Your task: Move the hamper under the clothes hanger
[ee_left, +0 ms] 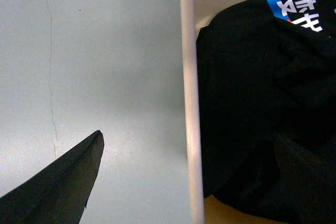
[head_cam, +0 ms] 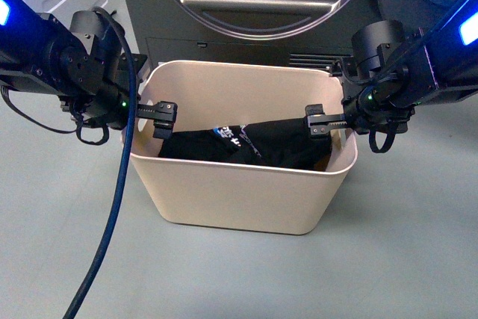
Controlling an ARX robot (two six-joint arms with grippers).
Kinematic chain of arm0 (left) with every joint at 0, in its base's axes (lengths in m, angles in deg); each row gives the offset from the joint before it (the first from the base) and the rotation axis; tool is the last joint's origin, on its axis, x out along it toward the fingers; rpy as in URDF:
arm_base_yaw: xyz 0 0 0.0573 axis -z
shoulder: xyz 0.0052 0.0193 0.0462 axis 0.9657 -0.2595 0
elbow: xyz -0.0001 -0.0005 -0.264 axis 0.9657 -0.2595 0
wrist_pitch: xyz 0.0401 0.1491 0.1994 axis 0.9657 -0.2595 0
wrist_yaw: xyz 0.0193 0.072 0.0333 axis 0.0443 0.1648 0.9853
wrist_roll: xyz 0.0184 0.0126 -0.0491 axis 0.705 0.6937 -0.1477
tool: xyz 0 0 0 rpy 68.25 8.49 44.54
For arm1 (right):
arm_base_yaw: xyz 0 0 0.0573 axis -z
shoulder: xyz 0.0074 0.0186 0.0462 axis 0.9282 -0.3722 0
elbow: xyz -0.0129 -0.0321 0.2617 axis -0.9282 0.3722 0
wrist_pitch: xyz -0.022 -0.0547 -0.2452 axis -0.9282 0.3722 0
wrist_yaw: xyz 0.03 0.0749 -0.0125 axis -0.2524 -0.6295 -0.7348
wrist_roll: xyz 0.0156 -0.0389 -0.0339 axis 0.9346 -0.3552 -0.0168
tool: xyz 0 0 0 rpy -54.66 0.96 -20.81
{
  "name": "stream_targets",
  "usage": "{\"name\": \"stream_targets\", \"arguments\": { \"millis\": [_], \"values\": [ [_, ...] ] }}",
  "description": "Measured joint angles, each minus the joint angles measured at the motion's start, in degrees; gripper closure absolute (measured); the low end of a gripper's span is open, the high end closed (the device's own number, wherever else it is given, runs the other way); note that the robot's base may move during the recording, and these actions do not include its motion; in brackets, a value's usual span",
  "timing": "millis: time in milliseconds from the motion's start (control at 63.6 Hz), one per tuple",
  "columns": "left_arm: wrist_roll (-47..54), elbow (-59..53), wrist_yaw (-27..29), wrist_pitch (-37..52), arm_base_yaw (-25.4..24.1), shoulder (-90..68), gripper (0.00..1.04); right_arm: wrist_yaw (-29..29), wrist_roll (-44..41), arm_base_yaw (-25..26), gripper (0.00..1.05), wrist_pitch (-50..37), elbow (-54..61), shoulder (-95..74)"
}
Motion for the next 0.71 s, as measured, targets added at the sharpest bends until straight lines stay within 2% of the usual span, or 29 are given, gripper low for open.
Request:
{"name": "stream_targets", "arguments": {
  "millis": [314,346,487,566,707],
  "values": [
    [-0.2,1.6,0.2,-0.2,0.4,-1.3,0.07,0.1,-0.2,0.9,0.07,1.4,-1.7,-1.5],
    [-0.2,1.8,0.2,-0.2,0.5,-1.4,0.1,0.0,-0.3,1.0,0.08,1.8,-2.0,-1.7],
    [-1.1,2.8,1.9,-0.1,1.0,-1.9,0.41,0.2,-0.5,0.9,0.35,3.0,-3.0,-2.1],
    [-1.6,2.8,2.4,0.1,1.1,-1.9,0.52,0.3,-0.5,0.9,0.47,3.5,-3.2,-2.1],
    [-2.3,2.8,2.5,0.4,1.2,-1.9,0.82,-0.3,-0.4,0.6,0.76,3.6,-3.2,-2.1]
  ]
}}
